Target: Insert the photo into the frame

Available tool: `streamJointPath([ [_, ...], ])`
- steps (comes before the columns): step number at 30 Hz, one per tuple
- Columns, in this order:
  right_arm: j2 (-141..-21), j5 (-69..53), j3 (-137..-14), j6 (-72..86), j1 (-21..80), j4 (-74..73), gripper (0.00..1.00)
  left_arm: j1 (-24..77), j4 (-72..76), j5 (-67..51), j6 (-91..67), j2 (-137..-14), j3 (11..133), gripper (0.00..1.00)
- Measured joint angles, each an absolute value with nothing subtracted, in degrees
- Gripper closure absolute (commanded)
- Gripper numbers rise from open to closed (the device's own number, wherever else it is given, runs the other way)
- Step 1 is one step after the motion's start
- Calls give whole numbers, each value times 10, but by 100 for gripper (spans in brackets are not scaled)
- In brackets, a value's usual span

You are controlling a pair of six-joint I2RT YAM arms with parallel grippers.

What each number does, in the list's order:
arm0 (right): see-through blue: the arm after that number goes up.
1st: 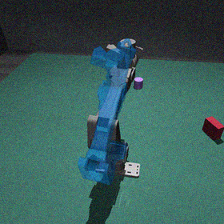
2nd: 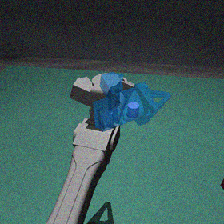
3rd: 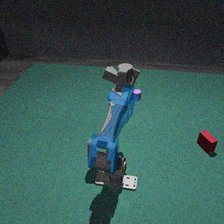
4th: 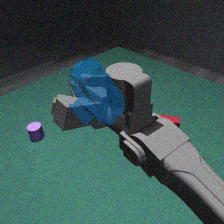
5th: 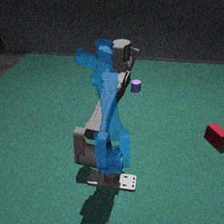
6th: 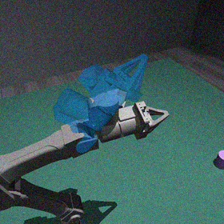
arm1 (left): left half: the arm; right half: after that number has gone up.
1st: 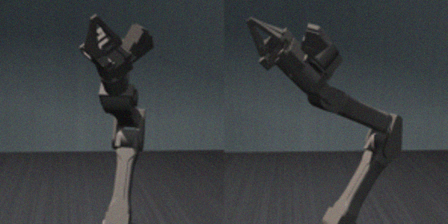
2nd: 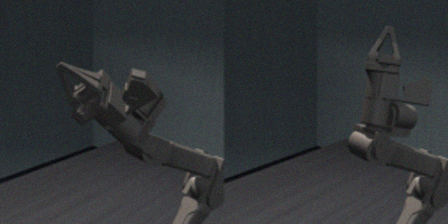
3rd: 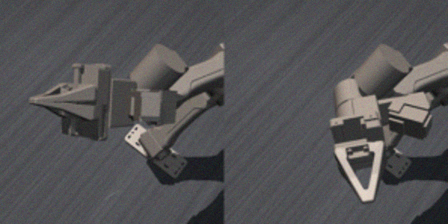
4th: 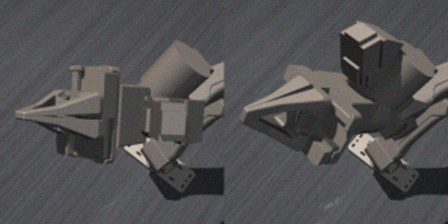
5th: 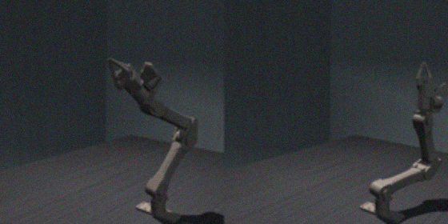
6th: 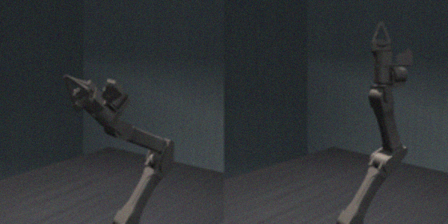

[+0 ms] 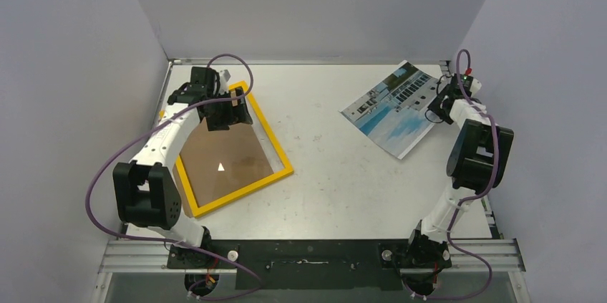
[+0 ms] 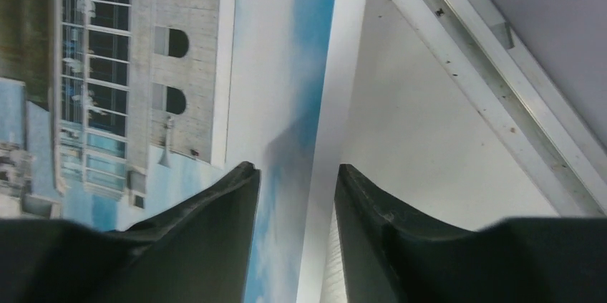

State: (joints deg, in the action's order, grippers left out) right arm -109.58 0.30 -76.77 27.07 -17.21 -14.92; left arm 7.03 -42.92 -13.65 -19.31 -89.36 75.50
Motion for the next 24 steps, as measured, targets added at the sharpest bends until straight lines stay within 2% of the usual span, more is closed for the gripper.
streamJointPath([
  [2,-1096,14,-768,257,-172,-157,38,70,-432,-133,-192,-896,759,19],
  [4,-1093,31,-768,244,-172,-169,35,70,-436,-125,-190,-903,770,19],
  [9,-1065,66,-785,226,-172,-214,33,70,-438,-112,-190,-915,792,20],
  [15,-990,46,-809,218,-155,-236,30,70,-440,-109,-192,-922,800,20],
  [24,-920,-64,-806,260,11,-212,33,70,-440,-96,-208,-926,808,21],
])
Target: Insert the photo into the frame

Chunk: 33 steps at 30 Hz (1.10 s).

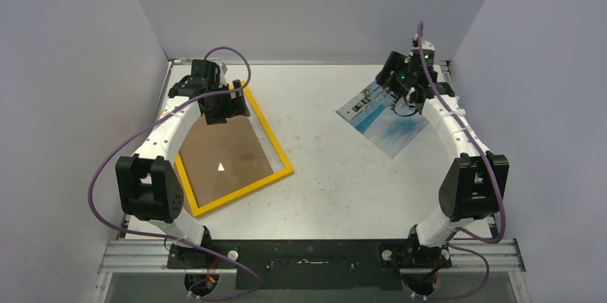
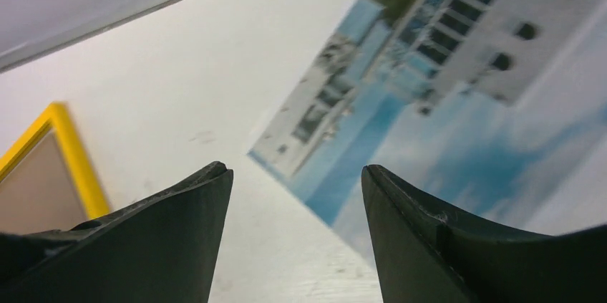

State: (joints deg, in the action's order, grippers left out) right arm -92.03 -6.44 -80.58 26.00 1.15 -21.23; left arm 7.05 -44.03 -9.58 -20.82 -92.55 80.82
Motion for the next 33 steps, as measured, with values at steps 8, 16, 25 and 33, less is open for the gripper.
streamJointPath([
  [8,-948,-89,-787,310,220,-180,36,69,-440,-72,-236,-926,808,24],
  [16,-1095,-84,-844,313,389,-191,38,62,-441,-51,-254,-915,790,26],
  [25,-1225,-82,-987,286,458,-267,40,42,-448,-36,-284,-892,775,25],
  [33,-1258,-5,-1018,253,502,-324,47,25,-460,-17,-288,-878,775,25],
])
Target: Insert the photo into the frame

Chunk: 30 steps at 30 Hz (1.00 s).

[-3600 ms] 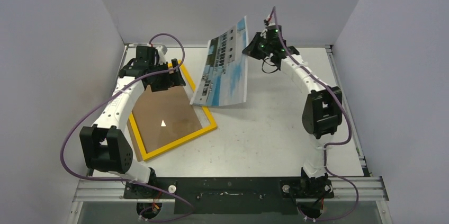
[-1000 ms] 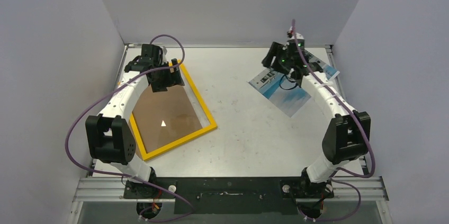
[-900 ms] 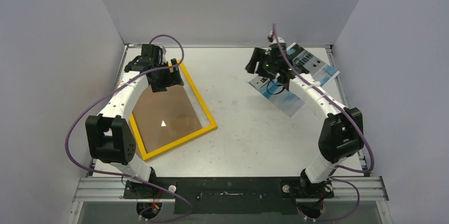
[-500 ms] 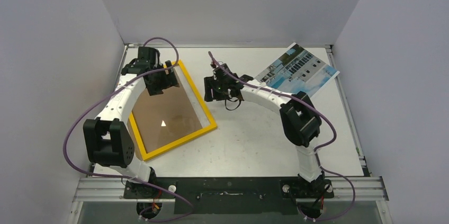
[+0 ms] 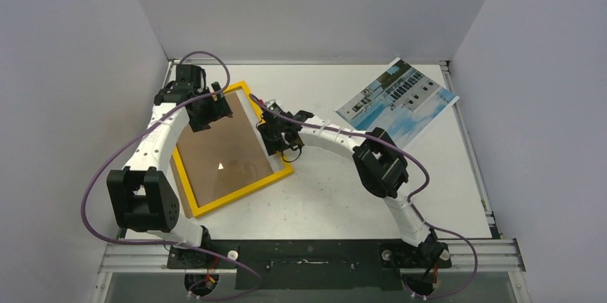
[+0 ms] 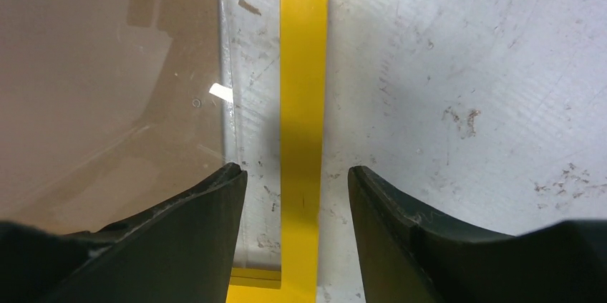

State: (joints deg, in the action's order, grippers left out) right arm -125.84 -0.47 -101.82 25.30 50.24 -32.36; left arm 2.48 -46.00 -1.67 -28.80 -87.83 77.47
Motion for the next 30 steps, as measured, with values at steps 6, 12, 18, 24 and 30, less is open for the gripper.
streamJointPath([
  [6,-1286,44,-1031,226,533,-355,57,21,-464,-16,-294,-878,773,25],
  [12,-1292,71,-1032,215,544,-369,77,18,-465,-34,-296,-878,767,25],
  [18,-1291,90,-1031,215,544,-364,89,18,-463,-74,-301,-883,767,19],
  [24,-1262,99,-1001,212,544,-343,93,17,-438,-143,-316,-898,768,14],
  [30,-1192,113,-953,223,544,-315,93,17,-382,-206,-353,-914,764,14],
])
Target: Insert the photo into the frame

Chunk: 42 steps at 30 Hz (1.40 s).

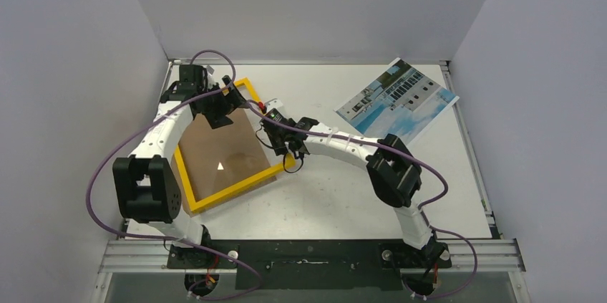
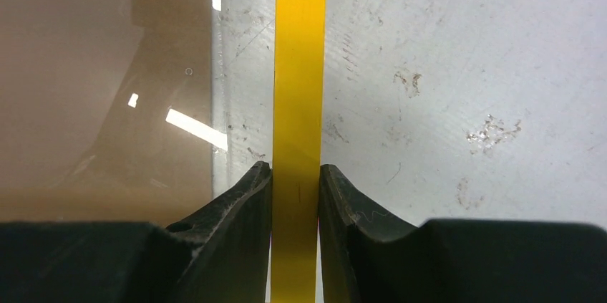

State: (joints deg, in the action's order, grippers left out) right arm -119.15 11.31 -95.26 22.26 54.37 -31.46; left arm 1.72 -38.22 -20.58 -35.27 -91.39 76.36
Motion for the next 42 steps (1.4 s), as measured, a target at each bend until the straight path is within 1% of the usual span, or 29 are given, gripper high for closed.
streamJointPath([
  [5,-1157,116,-927,234,544,-288,93,17,-290,-273,-394,-935,735,14],
  [11,-1147,118,-895,238,544,-264,94,17,-192,-310,-435,-973,713,15],
  [14,-1147,118,-886,238,544,-255,94,20,-154,-319,-461,-1002,705,18],
  [19,-1136,123,-864,236,544,-235,93,39,-174,-297,-471,-1047,723,19],
  [23,-1122,132,-852,231,545,-227,93,66,-198,-274,-469,-1064,753,22],
  [24,-1119,134,-850,230,545,-225,93,72,-199,-272,-469,-1065,758,24],
  [25,-1117,136,-848,229,547,-223,93,75,-199,-272,-469,-1067,762,30],
  [27,-1112,140,-846,225,549,-220,93,81,-199,-272,-471,-1075,773,36],
  [31,-1107,151,-845,215,554,-214,93,85,-199,-273,-475,-1103,789,44],
  [35,-1107,168,-845,210,564,-210,93,93,-206,-274,-481,-1124,791,50],
  [38,-1107,177,-845,209,571,-208,93,98,-216,-276,-488,-1135,795,57],
  [39,-1107,178,-845,207,572,-207,93,99,-217,-277,-489,-1137,796,61],
  [42,-1107,183,-845,203,575,-205,92,100,-218,-282,-493,-1141,802,80],
])
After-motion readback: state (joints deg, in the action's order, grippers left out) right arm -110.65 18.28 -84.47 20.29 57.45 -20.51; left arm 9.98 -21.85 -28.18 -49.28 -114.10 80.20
